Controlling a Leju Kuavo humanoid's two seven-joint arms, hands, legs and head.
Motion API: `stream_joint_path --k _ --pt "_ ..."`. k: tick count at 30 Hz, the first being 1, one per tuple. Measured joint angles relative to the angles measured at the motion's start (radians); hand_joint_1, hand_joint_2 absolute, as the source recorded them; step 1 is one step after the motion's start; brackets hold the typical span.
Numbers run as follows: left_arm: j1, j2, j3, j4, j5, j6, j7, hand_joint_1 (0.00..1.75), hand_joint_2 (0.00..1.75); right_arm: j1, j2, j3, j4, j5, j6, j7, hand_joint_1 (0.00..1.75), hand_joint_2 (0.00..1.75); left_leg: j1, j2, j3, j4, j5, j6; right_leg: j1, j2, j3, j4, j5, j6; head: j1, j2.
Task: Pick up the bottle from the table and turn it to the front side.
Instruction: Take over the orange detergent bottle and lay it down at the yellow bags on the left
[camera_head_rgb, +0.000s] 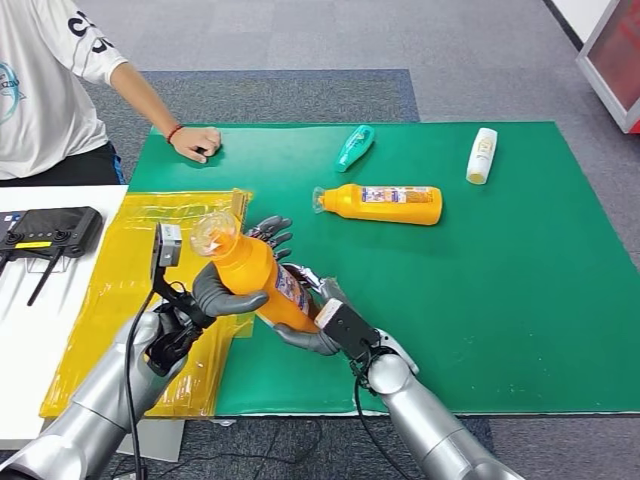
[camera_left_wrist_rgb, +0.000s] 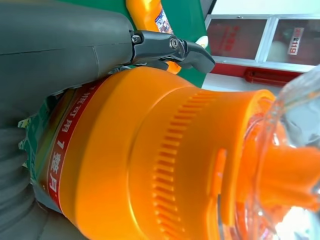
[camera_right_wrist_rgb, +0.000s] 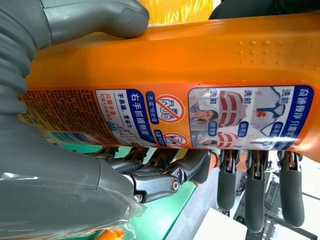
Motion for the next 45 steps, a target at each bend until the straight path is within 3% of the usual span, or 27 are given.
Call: stream_joint_path --k 12,14,15,18,19,34,45 --pt "-0.006 -0.001 0.000 0.003 -0.009 0.003 -0.016 1.75 1.75 -0.001 0.000 0.004 0.000 0.000 -0.005 0.000 1.75 1.75 0.000 0.000 0.000 0.000 0.000 0.000 0.000 0.000 0.000 0.000 0.000 0.000 0.000 0.000" --pt "-0.006 -0.002 0.001 0.003 -0.015 0.003 -0.020 1.75 1.75 -0.001 0.000 0.005 0.000 0.000 -0.006 0.000 1.68 1.75 0.000 0.000 0.000 0.000 0.000 0.000 0.000 0.000 0.000 0.000 0.000 0.000 0.000 0.000" --pt "-0.006 -0.002 0.001 0.003 -0.017 0.003 -0.021 1.75 1.75 -0.001 0.000 0.005 0.000 0.000 -0.007 0.000 1.41 1.75 0.000 0.000 0.000 0.000 0.000 0.000 0.000 0.000 0.000 0.000 0.000 0.000 0.000 0.000" --pt "-0.005 -0.002 0.001 0.003 -0.022 0.001 -0.025 1.75 1.75 -0.001 0.000 0.005 0.000 0.000 -0.008 0.000 0.17 1.75 0.000 0.000 0.000 0.000 0.000 0.000 0.000 0.000 0.000 0.000 0.000 0.000 0.000 0.000" --pt "-0.005 -0.001 0.001 0.003 -0.025 0.001 -0.026 1.75 1.75 -0.001 0.000 0.005 0.000 0.000 -0.009 0.000 0.00 1.75 0.000 0.000 0.000 0.000 0.000 0.000 0.000 0.000 0.000 0.000 0.000 0.000 0.000 0.000" --pt "0.006 0.001 0.005 0.002 -0.050 0.003 -0.040 1.75 1.75 0.003 0.000 0.004 0.000 -0.026 -0.008 0.004 0.00 1.75 0.000 0.000 0.000 0.000 0.000 0.000 0.000 0.000 0.000 0.000 0.000 0.000 0.000 0.000" --pt "0.019 0.020 0.005 -0.018 -0.138 0.051 -0.070 1.75 1.75 0.017 -0.003 -0.053 -0.012 -0.160 0.065 -0.037 0.00 1.75 0.000 0.001 0.000 0.000 0.000 0.000 0.000 0.001 -0.001 0.000 0.001 -0.001 0.000 0.000"
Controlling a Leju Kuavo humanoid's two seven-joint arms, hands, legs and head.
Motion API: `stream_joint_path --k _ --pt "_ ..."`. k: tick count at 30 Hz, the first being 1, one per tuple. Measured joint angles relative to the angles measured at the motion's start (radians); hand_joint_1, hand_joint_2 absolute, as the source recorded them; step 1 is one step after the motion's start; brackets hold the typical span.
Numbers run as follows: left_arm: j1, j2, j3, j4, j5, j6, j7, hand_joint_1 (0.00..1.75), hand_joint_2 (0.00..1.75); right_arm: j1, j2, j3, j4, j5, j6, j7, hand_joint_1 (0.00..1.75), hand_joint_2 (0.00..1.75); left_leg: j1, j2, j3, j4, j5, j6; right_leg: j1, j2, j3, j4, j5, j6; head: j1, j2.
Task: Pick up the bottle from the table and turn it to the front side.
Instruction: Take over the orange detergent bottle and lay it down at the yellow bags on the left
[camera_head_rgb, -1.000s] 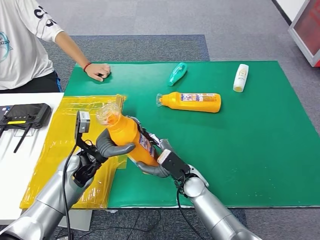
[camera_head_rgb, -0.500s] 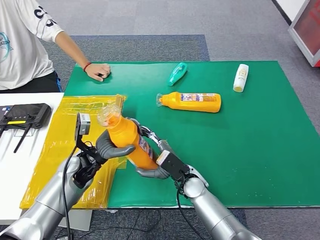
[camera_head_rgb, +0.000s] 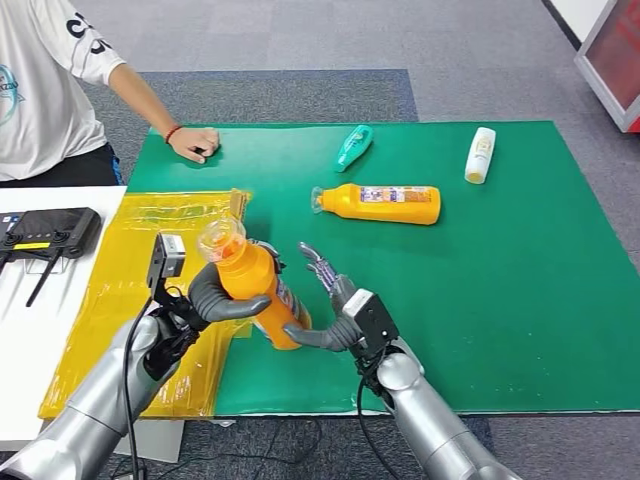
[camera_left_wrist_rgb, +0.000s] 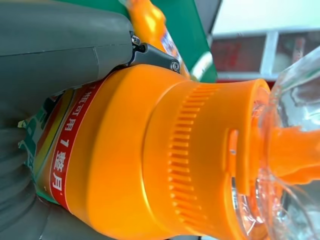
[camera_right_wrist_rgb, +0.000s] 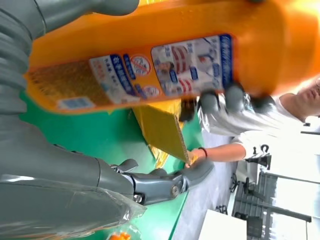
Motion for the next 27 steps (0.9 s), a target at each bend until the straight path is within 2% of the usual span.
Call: stream_joint_path --k 5,11,19,22,27 --pt "0.013 0.017 -0.001 -0.014 -0.059 0.031 -0.013 1.75 1.75 0.009 -0.002 -0.038 -0.021 -0.094 0.051 -0.023 0.00 1.75 0.000 0.000 0.000 0.000 0.000 0.000 0.000 0.000 0.000 0.000 0.000 0.000 0.000 0.000" --pt "0.045 0.055 -0.001 -0.073 -0.125 0.068 -0.023 1.75 1.75 0.054 -0.021 -0.179 -0.118 -0.268 0.185 -0.055 0.00 1.75 0.000 0.000 -0.001 0.000 0.000 0.000 0.000 0.000 0.000 0.000 0.000 0.000 0.000 0.000" --pt "0.060 0.078 -0.004 -0.101 -0.205 0.112 -0.023 1.75 1.75 0.096 -0.028 -0.320 -0.271 -0.301 0.225 -0.036 0.00 1.75 0.000 0.000 0.000 0.000 0.000 0.000 0.000 0.000 -0.001 0.000 0.000 0.000 0.000 0.000" --pt "0.038 0.094 -0.027 -0.100 -0.340 0.174 0.040 1.75 1.75 0.108 -0.028 -0.349 -0.307 -0.301 0.222 -0.033 0.00 1.75 0.000 0.000 0.000 0.000 0.001 -0.001 0.000 0.000 -0.001 0.000 0.001 0.000 0.000 0.000" --pt "-0.084 0.122 -0.117 -0.065 -0.576 0.239 0.158 1.75 1.75 0.123 -0.028 -0.384 -0.337 -0.286 0.218 -0.031 0.00 1.75 0.000 0.000 -0.001 0.000 0.002 -0.001 0.000 0.000 -0.001 0.000 0.002 -0.001 0.000 0.000"
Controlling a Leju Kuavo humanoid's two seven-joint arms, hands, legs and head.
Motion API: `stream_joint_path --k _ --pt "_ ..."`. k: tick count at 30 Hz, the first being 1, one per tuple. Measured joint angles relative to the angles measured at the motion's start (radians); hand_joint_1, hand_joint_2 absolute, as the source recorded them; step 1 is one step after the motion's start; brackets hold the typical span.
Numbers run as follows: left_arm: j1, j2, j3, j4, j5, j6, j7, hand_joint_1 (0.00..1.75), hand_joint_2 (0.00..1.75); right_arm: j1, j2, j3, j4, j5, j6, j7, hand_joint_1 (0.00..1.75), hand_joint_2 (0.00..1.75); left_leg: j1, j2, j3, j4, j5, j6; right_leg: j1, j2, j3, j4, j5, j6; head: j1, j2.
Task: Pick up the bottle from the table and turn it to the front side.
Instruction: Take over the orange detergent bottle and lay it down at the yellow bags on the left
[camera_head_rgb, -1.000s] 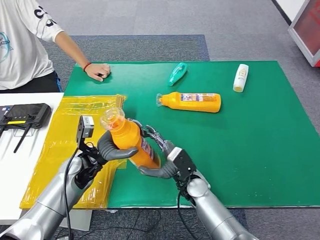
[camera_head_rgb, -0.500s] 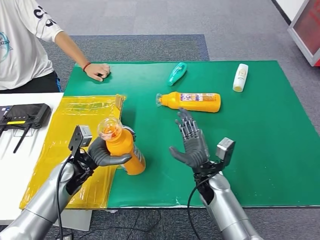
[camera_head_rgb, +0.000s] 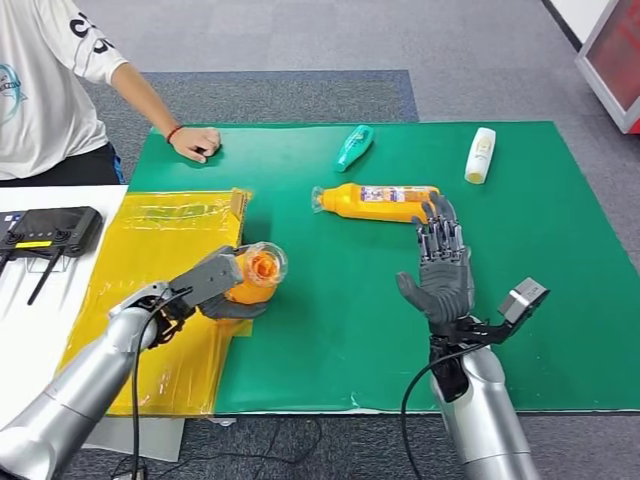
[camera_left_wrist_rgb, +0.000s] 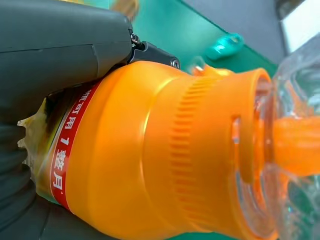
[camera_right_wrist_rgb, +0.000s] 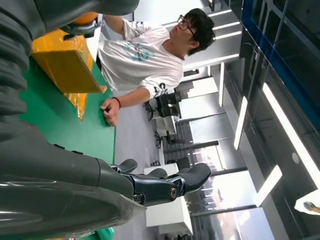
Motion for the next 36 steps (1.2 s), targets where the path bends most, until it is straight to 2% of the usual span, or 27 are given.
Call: stream_joint_path --k 5,9,13,17,24,29,36 --pt "-0.094 0.008 -0.093 0.050 -0.117 0.020 0.063 1.75 1.75 0.008 0.000 -0.015 -0.005 0.019 0.006 0.001 0.00 1.75 0.000 0.000 0.000 0.000 0.001 -0.001 0.000 0.000 0.000 0.000 0.001 0.000 0.000 0.000" --pt "-0.125 0.004 -0.145 0.090 -0.181 0.035 0.093 1.75 1.75 0.008 0.000 -0.015 -0.004 0.037 0.007 0.010 0.00 1.75 0.000 0.000 0.000 0.000 0.001 -0.001 0.000 0.000 0.000 0.000 0.001 0.000 0.000 0.000" --pt "-0.150 -0.001 -0.183 0.135 -0.192 0.024 0.082 1.75 1.75 0.007 0.000 -0.015 0.002 0.056 0.003 0.019 0.00 1.75 0.000 0.000 0.000 0.000 0.001 -0.001 0.000 0.000 0.000 0.000 0.001 0.000 0.000 0.000" --pt "-0.179 0.003 -0.199 0.167 -0.130 -0.052 0.031 1.75 1.75 -0.002 0.001 -0.010 0.017 0.071 -0.006 0.027 0.00 1.75 0.000 0.000 0.000 0.000 0.001 -0.001 0.000 0.000 0.001 0.000 0.001 0.000 0.000 0.000" --pt "-0.218 0.039 -0.212 0.191 0.008 -0.182 -0.030 1.75 1.75 -0.031 0.002 0.024 0.061 0.085 -0.023 0.034 0.00 1.75 0.000 -0.001 0.001 0.000 0.003 0.001 0.000 0.000 0.003 0.000 0.002 0.000 0.000 0.000" --pt "-0.211 0.064 -0.205 0.201 0.203 -0.280 -0.079 1.75 1.75 -0.062 0.002 0.066 0.097 0.088 -0.041 0.044 0.00 1.75 0.000 -0.001 0.002 0.000 0.003 0.001 0.000 -0.001 0.004 0.000 0.002 0.000 0.000 0.000" --pt "-0.192 0.077 -0.196 0.209 0.277 -0.309 -0.097 1.75 1.75 -0.089 0.005 0.106 0.137 0.089 -0.055 0.048 0.00 1.75 0.000 -0.002 0.002 0.000 0.003 0.001 0.000 -0.002 0.005 0.000 0.002 0.000 0.000 0.000"
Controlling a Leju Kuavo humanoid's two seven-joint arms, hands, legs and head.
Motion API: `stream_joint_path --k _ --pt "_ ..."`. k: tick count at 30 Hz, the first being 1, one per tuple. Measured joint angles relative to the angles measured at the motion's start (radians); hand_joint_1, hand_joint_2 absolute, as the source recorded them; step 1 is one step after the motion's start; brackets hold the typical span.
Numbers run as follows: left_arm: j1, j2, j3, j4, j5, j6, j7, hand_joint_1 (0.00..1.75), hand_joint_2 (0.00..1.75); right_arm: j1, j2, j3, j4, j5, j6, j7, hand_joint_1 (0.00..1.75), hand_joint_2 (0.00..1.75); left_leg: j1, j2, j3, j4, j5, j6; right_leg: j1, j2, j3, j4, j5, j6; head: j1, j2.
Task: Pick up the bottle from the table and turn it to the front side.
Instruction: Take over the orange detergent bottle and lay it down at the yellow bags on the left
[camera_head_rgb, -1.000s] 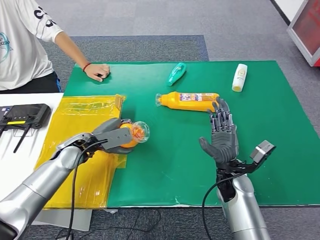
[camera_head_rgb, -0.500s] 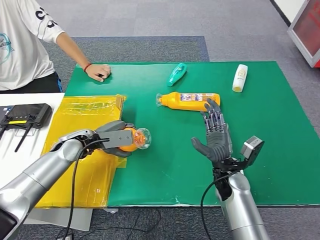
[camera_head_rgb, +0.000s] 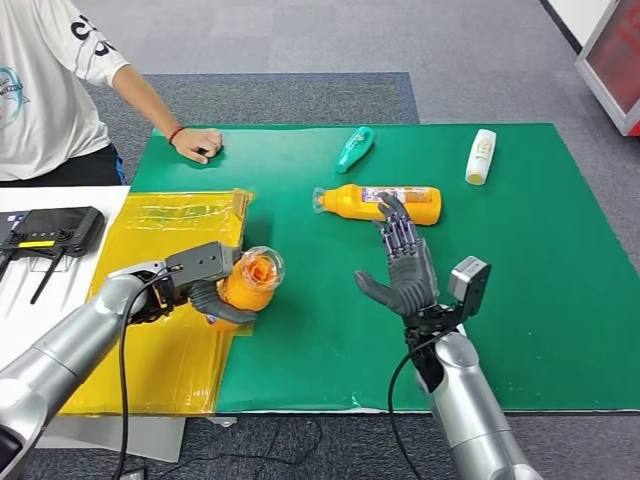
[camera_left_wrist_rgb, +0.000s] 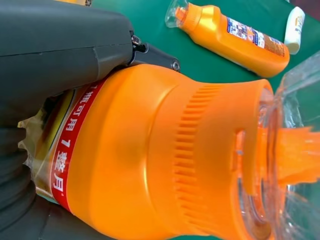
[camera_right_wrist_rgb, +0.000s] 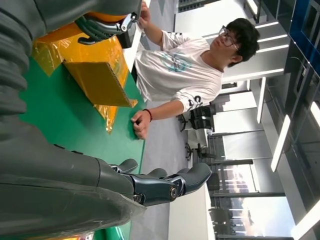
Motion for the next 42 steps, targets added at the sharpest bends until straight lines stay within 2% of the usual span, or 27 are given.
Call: stream_joint_path --k 6,9,11,18,23,29,34,42 --pt "0.007 0.012 0.011 0.017 0.122 -0.070 0.025 1.75 1.75 -0.020 0.001 0.026 0.020 -0.007 -0.014 0.007 0.00 1.75 0.000 0.000 0.000 0.000 0.000 0.000 0.000 0.000 0.000 0.000 0.000 0.000 0.000 0.000" --pt "-0.006 0.029 0.009 0.029 0.174 -0.125 0.045 1.75 1.75 -0.032 0.001 0.041 0.032 -0.008 -0.026 0.013 0.00 1.75 0.000 0.000 0.000 0.000 0.001 -0.001 0.001 0.000 -0.001 0.000 0.000 0.000 0.000 0.000" --pt "-0.012 0.042 0.009 0.028 0.205 -0.128 0.064 1.75 1.75 -0.035 0.001 0.045 0.041 -0.010 -0.036 0.016 0.00 1.75 0.000 0.000 0.000 0.000 0.001 -0.001 0.001 0.000 -0.001 0.000 0.001 -0.001 0.000 0.000" --pt "-0.019 0.076 0.011 -0.004 0.246 -0.093 0.107 1.75 1.75 -0.035 0.001 0.047 0.062 -0.017 -0.053 0.015 0.00 1.75 0.000 0.000 -0.001 0.000 0.001 -0.001 0.001 0.000 -0.003 0.000 0.001 -0.001 0.000 0.000" --pt "-0.019 0.085 0.010 -0.027 0.244 -0.076 0.101 1.75 1.75 -0.034 0.001 0.047 0.071 -0.017 -0.057 0.015 0.00 1.75 0.000 0.000 -0.002 0.000 0.001 -0.001 0.001 0.000 -0.004 0.000 0.001 -0.001 0.000 0.000" --pt "-0.015 0.106 0.034 -0.167 0.235 0.030 0.088 1.75 1.75 -0.020 -0.006 0.045 0.074 -0.016 -0.086 0.009 0.00 1.75 0.000 0.000 -0.003 0.000 0.001 -0.002 0.001 0.000 -0.005 0.000 0.001 -0.001 0.000 0.000" --pt "0.022 0.104 0.088 -0.275 0.194 0.129 0.070 1.75 1.75 0.001 -0.011 0.040 0.070 -0.002 -0.101 0.004 0.00 1.75 0.000 0.001 -0.004 0.000 0.001 -0.001 0.001 0.001 -0.006 0.000 0.001 -0.001 0.000 0.000" --pt "0.056 0.092 0.149 -0.357 0.147 0.157 0.064 1.75 1.75 0.020 -0.015 0.033 0.064 0.015 -0.107 0.004 0.00 1.75 0.000 0.001 -0.005 0.000 0.001 -0.001 0.001 0.001 -0.008 0.000 0.001 -0.001 0.000 0.000"
